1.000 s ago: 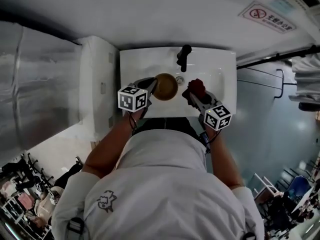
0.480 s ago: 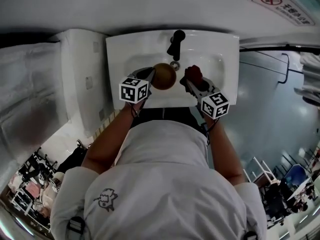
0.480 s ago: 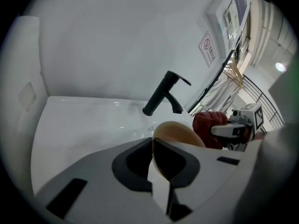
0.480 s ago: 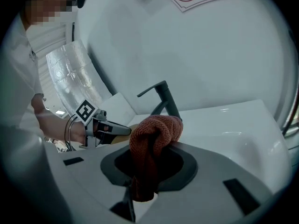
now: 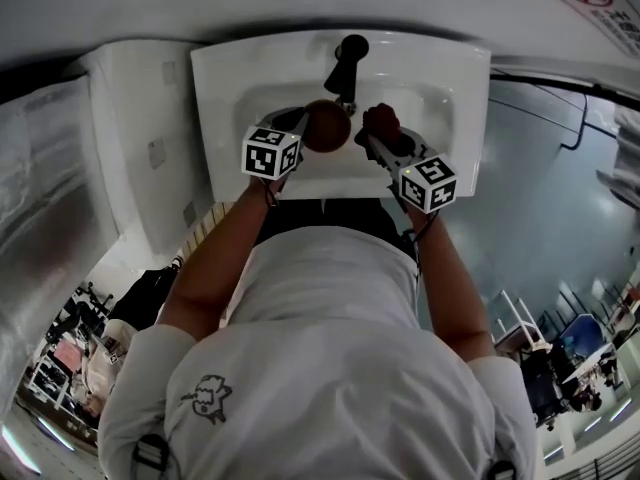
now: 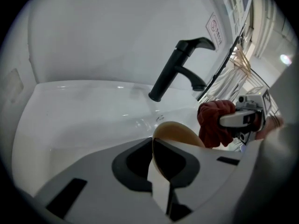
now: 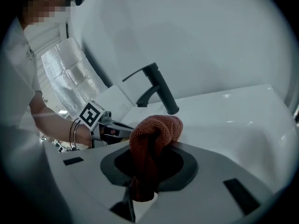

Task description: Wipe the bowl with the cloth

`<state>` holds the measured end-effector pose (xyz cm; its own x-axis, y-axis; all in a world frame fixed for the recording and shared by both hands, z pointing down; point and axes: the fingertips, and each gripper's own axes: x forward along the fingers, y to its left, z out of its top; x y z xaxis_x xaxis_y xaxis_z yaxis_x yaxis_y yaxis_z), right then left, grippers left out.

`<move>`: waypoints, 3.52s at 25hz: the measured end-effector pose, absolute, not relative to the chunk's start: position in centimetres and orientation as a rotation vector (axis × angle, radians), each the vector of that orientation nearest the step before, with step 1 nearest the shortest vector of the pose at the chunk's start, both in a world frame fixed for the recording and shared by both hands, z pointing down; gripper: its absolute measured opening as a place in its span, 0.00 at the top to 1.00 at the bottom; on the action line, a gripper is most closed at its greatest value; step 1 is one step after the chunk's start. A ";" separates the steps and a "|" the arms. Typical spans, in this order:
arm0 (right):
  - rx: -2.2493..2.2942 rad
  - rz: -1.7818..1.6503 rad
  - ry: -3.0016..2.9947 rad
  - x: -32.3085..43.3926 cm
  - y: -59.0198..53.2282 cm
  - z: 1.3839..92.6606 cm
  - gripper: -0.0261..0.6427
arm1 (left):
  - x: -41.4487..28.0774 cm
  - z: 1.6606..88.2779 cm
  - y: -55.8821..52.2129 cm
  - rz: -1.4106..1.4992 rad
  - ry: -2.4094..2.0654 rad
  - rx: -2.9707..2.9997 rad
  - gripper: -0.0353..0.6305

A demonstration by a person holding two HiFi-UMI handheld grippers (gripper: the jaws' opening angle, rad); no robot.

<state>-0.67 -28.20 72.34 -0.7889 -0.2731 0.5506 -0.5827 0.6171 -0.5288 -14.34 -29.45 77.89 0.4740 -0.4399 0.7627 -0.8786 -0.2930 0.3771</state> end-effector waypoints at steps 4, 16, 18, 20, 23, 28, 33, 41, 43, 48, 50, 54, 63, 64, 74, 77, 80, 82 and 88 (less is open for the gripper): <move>0.662 1.083 -2.383 -0.5 -28.3 74.5 0.81 | -14.7 80.7 -30.0 0.725 -1.123 1.894 0.91; 0.625 1.130 -2.341 0.3 -28.4 77.1 0.81 | -13.3 85.5 -30.1 0.828 -1.048 1.869 0.91; 0.630 1.135 -2.338 0.5 -28.6 77.3 0.81 | -13.2 86.0 -30.1 0.850 -1.049 1.873 0.91; 0.630 1.139 -2.339 0.5 -28.6 77.3 0.81 | -13.1 86.3 -30.0 0.849 -1.049 1.870 0.91; 0.624 1.141 -2.345 0.6 -28.6 77.2 0.81 | -13.1 86.7 -29.8 0.839 -1.048 1.871 0.91; 0.622 1.137 -2.353 1.0 -28.8 76.9 0.81 | -13.1 87.3 -29.4 0.844 -1.046 1.861 0.90; 0.638 1.125 -2.359 1.3 -29.1 76.6 0.81 | -13.3 87.6 -29.2 0.839 -1.037 1.840 0.75; 0.640 1.092 -2.379 0.8 -29.0 74.9 0.81 | -14.1 85.6 -29.5 0.811 -1.059 1.873 0.71; 0.640 1.067 -2.394 0.5 -29.1 73.8 0.81 | -14.4 84.5 -29.8 0.799 -1.069 1.888 0.71; 0.672 1.002 -2.438 -0.2 -29.5 70.5 0.81 | -14.5 80.5 -30.1 0.758 -1.083 1.954 0.74; 0.678 0.974 -2.457 -0.8 -29.4 69.2 0.81 | -14.5 78.7 -29.9 0.745 -1.088 1.986 0.76; 0.691 0.913 -2.494 -1.9 -28.9 66.7 0.81 | -14.8 74.8 -29.7 0.717 -1.109 2.060 0.82; 0.775 0.761 -2.592 -4.1 -28.1 60.8 0.81 | -16.0 64.5 -28.8 0.630 -1.175 2.307 0.93; 0.788 0.748 -2.600 -4.3 -28.0 60.3 0.81 | -16.2 63.8 -28.7 0.631 -1.177 2.337 0.93; 0.907 0.644 -2.640 -5.0 -25.5 56.8 0.81 | -17.6 58.5 -26.3 0.508 -1.163 2.442 0.93; 0.931 0.576 -2.675 -5.0 -24.7 54.3 0.81 | -17.8 56.2 -25.8 0.512 -1.158 2.500 0.93; 0.935 0.495 -2.690 -4.5 -23.8 51.9 0.81 | -18.1 54.6 -25.2 0.523 -1.168 2.542 0.93; 0.921 0.428 -2.691 -4.3 -22.8 50.7 0.81 | -18.4 53.5 -24.8 0.495 -1.173 2.548 0.93; 0.874 0.363 -2.725 -2.6 -20.4 48.6 0.81 | -17.2 49.6 -23.1 0.397 -1.192 2.591 0.93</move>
<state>-2.62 -20.39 48.64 -0.7864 -0.5314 0.3149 -0.5953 0.7881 -0.1567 -17.20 -23.14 49.62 0.6257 -0.6965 0.3511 -0.7680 -0.6289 0.1210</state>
